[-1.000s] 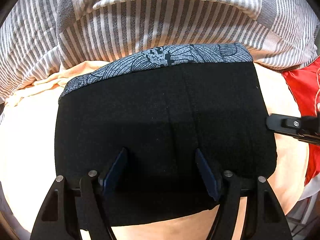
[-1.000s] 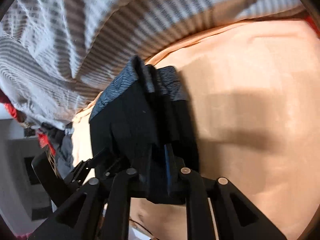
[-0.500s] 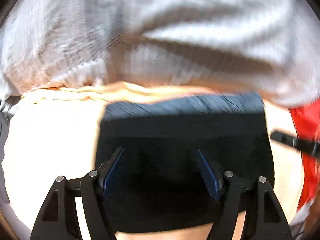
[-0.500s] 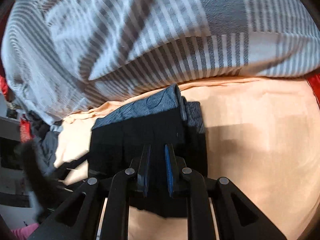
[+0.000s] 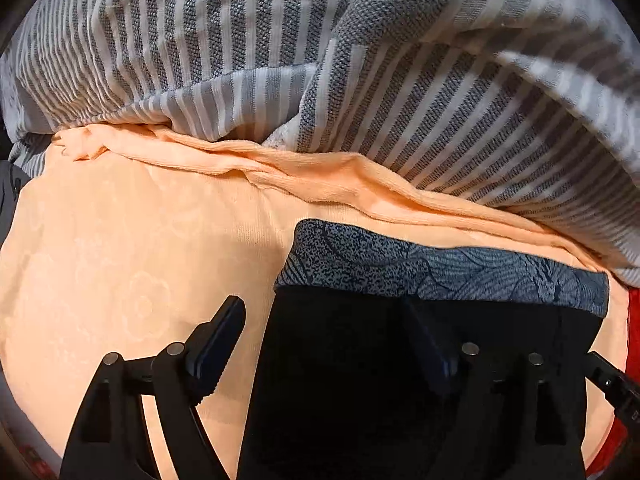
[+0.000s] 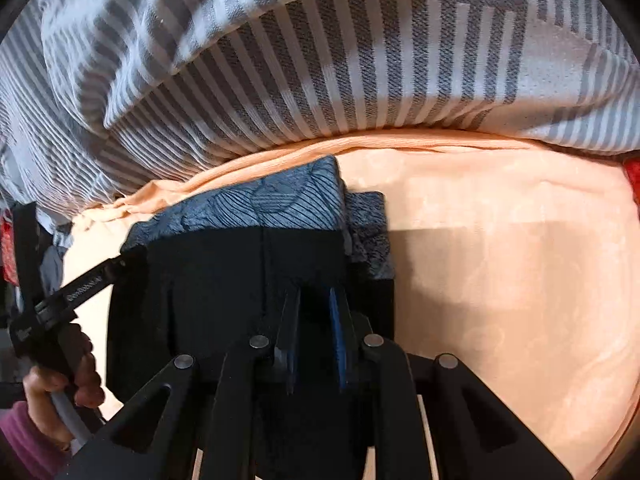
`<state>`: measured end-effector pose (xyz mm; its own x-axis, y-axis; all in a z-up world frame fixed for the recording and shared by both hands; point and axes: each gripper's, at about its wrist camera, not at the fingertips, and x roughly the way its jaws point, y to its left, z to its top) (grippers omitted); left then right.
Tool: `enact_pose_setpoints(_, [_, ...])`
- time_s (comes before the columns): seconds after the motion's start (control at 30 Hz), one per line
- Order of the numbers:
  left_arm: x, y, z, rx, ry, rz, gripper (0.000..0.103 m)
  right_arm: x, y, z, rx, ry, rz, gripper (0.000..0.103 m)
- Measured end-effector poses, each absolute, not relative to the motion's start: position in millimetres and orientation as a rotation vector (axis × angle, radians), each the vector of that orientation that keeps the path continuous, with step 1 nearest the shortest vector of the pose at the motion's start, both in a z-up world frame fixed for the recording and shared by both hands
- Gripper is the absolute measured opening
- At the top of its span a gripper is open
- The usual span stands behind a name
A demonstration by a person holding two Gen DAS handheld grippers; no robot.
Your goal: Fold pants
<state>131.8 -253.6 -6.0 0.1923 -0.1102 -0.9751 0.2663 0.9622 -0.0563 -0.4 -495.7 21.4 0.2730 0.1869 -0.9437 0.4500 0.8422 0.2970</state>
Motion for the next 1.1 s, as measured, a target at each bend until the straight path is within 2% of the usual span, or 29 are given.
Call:
enact_pose_setpoints(0.2, [115,-246,11,0.197,1.336,-0.303,0.081,-19,-503,26,0.652,1.319,-0.218,0.033])
enact_pose_setpoints(0.37, [99,-233,29,0.231,1.362,-0.323,0.081,-36,-489,40,0.599,1.32,-0.21,0.035])
enact_pose_setpoints(0.4, [96,-231,30,0.238,1.37,-0.325,0.081,-41,-487,43,0.606,1.315,-0.213,0.039])
enact_pose_setpoints(0.5, [80,-223,38,0.253,1.388,-0.34,0.081,-55,-483,51,0.635,1.306,-0.216,0.059])
enact_pose_setpoints(0.6, [67,-216,46,0.284,1.389,-0.352,0.081,-70,-478,57,0.662,1.304,-0.22,0.061])
enact_pose_setpoints(0.7, [62,-217,50,0.319,1.4,-0.348,0.081,-80,-471,60,0.676,1.311,-0.228,0.069])
enact_pose_setpoints(0.9, [50,-214,54,0.322,1.425,-0.351,0.081,-96,-464,60,0.734,1.33,-0.237,0.076])
enact_pose_setpoints(1.1, [50,-220,53,0.353,1.436,-0.376,0.081,-103,-457,58,0.747,1.359,-0.242,0.077])
